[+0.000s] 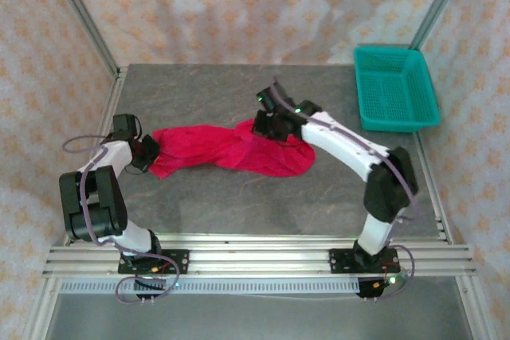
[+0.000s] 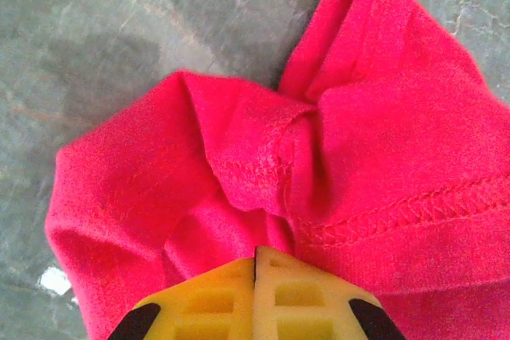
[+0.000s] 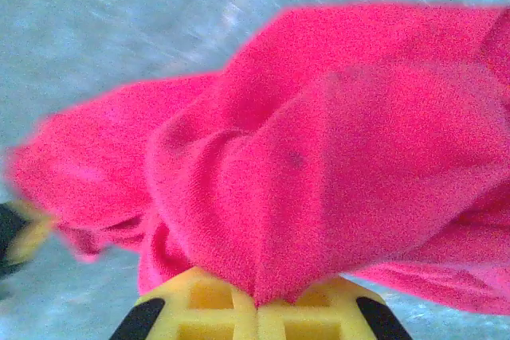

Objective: Fold the inside-out t-shirt

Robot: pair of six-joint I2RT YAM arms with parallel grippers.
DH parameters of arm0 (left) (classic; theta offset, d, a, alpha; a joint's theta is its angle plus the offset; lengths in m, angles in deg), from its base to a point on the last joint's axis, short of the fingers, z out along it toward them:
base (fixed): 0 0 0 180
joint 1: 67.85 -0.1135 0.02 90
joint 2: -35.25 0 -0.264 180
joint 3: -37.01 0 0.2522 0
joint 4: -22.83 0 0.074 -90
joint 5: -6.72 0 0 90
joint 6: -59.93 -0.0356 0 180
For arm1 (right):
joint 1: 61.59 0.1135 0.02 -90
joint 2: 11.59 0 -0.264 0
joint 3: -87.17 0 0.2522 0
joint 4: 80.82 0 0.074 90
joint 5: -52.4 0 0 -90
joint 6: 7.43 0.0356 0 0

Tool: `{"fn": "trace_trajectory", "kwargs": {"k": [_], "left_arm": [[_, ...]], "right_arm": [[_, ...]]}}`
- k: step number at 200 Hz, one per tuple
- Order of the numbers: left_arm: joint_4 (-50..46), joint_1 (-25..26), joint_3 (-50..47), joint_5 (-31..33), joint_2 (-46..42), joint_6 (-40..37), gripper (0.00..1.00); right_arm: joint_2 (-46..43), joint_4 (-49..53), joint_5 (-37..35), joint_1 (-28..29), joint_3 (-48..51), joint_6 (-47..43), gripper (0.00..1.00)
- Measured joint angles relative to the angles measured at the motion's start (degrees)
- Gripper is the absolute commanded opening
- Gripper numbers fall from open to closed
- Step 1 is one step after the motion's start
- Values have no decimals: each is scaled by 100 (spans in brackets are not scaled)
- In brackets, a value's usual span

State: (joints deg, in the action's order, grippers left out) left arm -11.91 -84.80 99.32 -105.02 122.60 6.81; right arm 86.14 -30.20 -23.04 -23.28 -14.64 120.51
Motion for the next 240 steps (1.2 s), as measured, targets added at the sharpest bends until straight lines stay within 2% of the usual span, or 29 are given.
{"fn": "trace_trajectory", "kwargs": {"k": [48,78,102,117,125,135,160,189,213,240], "left_arm": [[-22,-4,170,31,-125,-9,0],[-63,-4,173,37,-367,-11,0],[-66,9,162,-4,-494,-9,0],[-39,96,83,-48,-581,-11,25],[-26,245,15,-81,-647,-13,37],[-20,575,-55,-186,-723,-114,43],[0,1698,-125,-378,-859,-402,46],[-203,2830,-125,-195,-990,-890,48],[-564,3108,-63,238,-894,-1093,46],[-933,3237,308,754,-358,-1172,44]], "right_arm": [[-1318,0,966,-901,-345,258,0],[-1467,7,1054,-1062,-129,256,0],[-1458,15,901,-1137,621,249,0],[-1392,59,837,-1200,1075,236,0],[-1344,72,817,-1248,1279,234,0],[-1298,70,817,-1327,1486,234,0],[-1270,44,833,-1587,1792,234,0],[-1270,-9,861,-1834,1823,232,0],[-1270,-50,909,-1864,1818,229,0],[-1266,-87,957,-1860,1818,229,0]]}}
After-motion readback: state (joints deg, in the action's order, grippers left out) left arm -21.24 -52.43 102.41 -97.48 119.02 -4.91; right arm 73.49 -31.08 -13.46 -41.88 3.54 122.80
